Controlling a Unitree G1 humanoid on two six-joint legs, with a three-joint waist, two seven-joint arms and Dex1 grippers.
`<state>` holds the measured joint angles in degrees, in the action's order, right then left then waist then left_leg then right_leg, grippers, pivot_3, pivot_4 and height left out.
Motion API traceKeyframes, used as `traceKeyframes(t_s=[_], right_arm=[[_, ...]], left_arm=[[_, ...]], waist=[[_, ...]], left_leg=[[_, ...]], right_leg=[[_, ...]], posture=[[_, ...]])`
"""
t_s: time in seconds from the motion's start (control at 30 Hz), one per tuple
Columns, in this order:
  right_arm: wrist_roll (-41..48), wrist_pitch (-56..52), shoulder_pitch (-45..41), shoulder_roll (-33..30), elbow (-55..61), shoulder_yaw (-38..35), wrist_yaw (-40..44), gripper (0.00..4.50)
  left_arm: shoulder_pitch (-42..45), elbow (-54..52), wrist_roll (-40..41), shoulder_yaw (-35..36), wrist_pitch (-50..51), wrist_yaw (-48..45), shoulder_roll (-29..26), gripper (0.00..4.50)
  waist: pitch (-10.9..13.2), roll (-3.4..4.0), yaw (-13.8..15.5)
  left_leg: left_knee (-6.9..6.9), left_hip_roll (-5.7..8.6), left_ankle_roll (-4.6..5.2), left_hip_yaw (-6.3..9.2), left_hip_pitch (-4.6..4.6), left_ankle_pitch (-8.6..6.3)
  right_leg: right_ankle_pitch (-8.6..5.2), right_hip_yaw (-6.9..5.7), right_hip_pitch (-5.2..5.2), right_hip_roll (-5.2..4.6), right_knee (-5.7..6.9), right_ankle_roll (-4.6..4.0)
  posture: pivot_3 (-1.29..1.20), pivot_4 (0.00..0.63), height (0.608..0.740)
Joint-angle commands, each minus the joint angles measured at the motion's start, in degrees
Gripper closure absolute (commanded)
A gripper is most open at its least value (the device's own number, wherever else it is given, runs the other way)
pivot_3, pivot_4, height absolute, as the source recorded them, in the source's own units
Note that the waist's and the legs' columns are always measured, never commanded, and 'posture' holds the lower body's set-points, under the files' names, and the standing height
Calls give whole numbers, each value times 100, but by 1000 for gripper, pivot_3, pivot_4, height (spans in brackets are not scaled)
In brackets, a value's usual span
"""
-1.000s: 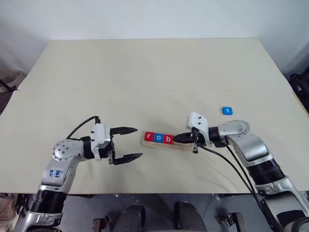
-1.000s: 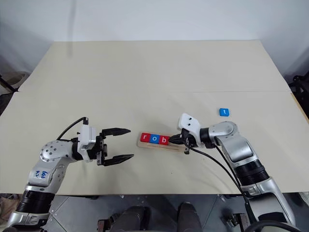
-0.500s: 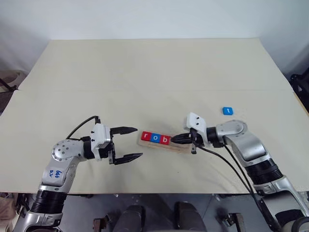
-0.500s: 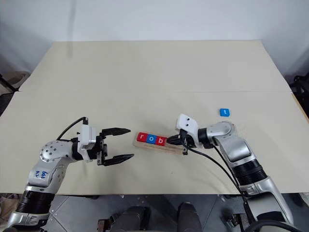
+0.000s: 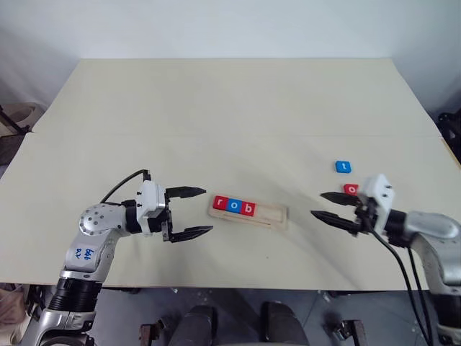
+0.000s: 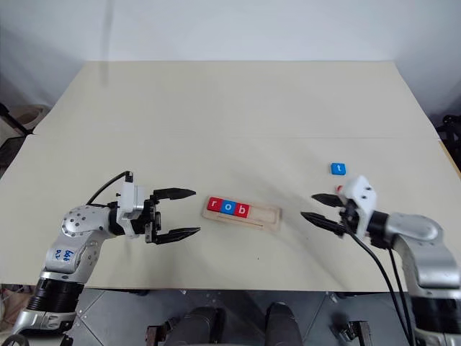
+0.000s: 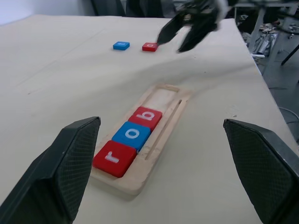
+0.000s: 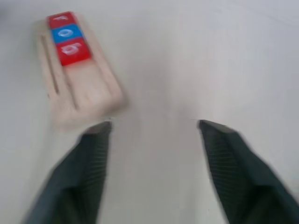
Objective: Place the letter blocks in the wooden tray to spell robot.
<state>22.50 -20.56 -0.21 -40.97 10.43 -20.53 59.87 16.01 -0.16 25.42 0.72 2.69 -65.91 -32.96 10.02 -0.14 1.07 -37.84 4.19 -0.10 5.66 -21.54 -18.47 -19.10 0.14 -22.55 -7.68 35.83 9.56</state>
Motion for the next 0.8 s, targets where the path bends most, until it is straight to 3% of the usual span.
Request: traceKeyframes(t_s=[0.03,0.3,0.57,0.67,0.8], right_arm=[[234,503,641,212,510,-805,-255,133],[267,1475,1934,844,377,-1606,-680,21],[317,1841,2102,953,259,-1474,-818,21],[360,1569,1861,860,324,-1278,-966,21],[497,95,1159,419,421,-1026,-1630,21]], left_arm=[[128,139,-3,51,-137,-80,14,0],[373,477,-54,12,-206,-160,95,0],[536,633,-68,30,-239,-284,95,0],[514,577,-58,42,-235,-270,93,0],[437,436,-40,67,-204,-212,86,0]], waist=[[0,0,4],[0,0,17],[0,0,-6],[0,0,-8],[0,2,-43]], left_leg=[[0,0,0,0,1,0],[0,0,2,-4,6,-1],[1,-1,1,-5,11,-1],[1,-1,1,-5,11,-1],[1,-1,1,-7,14,0]], right_leg=[[0,0,0,1,0,0],[0,5,5,1,1,0],[0,7,7,3,4,0],[0,7,7,2,4,0],[0,11,8,1,4,0]], posture=[[0,150,740],[0,150,740],[0,150,740],[0,150,740],[0,150,740]])
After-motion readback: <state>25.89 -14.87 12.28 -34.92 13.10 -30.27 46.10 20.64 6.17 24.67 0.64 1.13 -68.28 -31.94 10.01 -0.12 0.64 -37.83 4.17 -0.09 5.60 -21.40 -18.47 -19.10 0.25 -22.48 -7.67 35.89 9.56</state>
